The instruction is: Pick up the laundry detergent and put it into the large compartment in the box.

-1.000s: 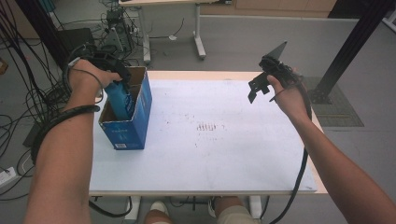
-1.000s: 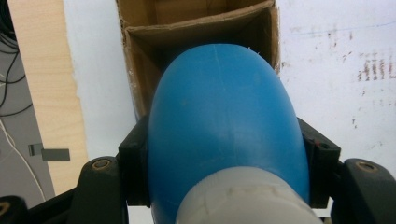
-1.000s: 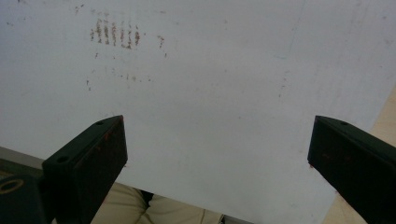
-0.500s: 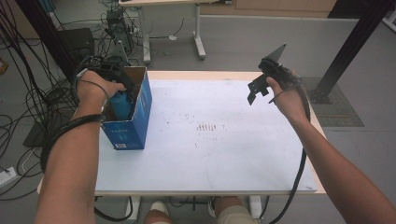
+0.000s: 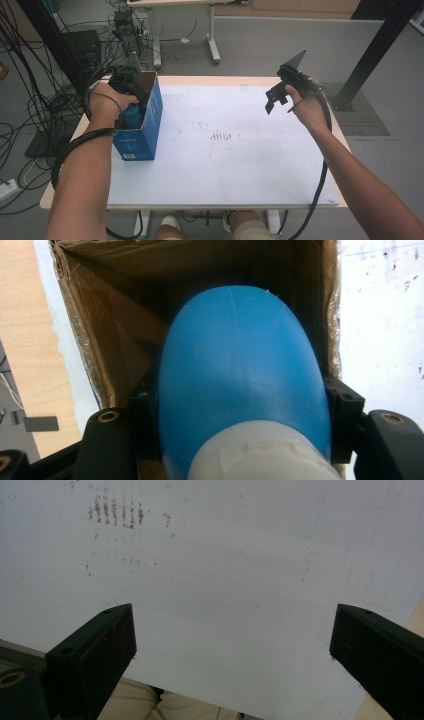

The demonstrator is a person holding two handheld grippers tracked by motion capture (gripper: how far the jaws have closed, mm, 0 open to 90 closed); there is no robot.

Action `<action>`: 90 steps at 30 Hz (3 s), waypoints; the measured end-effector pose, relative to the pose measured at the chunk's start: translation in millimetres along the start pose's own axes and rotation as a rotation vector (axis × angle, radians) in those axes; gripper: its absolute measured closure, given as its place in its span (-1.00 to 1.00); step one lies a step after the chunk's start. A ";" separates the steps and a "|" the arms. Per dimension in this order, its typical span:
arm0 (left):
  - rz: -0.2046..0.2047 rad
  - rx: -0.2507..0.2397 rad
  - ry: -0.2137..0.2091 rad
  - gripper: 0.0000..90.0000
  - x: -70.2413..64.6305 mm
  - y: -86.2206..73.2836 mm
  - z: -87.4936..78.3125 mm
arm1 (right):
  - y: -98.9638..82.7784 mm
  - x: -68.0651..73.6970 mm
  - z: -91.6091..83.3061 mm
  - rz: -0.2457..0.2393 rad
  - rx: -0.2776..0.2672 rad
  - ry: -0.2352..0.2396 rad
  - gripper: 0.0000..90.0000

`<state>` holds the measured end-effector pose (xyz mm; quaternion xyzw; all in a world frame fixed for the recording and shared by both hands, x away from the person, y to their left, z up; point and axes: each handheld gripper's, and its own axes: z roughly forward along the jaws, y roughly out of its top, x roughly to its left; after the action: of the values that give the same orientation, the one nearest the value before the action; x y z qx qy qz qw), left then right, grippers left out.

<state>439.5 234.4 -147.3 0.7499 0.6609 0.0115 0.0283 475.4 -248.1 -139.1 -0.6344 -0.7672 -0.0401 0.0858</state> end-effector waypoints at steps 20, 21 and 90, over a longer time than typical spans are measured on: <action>-0.004 -0.014 -0.005 -0.18 1.6 -5.0 0.8 | -1.7 -0.6 1.3 0.001 -0.002 0.004 -0.90; -0.003 -0.013 -0.003 -0.18 1.3 -4.9 0.8 | -1.6 -0.4 1.3 0.001 -0.002 0.004 -0.90; 0.009 -0.016 -0.002 -0.18 11.4 -12.3 20.5 | 4.4 6.3 11.9 0.000 0.013 0.007 -0.90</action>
<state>429.8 246.7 -168.7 0.7525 0.6575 0.0163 0.0352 477.6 -239.1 -149.9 -0.6337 -0.7671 -0.0372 0.0929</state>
